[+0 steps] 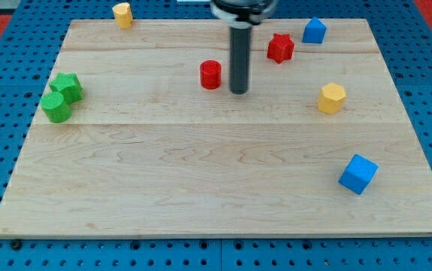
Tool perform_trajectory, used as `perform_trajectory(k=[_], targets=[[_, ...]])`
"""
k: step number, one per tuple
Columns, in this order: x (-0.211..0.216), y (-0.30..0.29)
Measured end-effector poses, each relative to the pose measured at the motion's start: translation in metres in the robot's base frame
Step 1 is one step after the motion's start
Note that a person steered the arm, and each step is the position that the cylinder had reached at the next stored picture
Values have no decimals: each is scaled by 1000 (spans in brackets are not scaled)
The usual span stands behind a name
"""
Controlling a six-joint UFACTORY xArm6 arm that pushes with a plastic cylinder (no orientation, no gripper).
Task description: Move the red blocks to the right side of the green star
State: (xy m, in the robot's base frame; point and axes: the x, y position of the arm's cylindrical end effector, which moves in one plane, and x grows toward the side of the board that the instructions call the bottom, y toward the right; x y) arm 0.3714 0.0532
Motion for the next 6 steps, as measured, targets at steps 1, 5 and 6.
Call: perform_trajectory(k=[1, 5, 6], targets=[[-44, -54], [-54, 7], [-57, 74]])
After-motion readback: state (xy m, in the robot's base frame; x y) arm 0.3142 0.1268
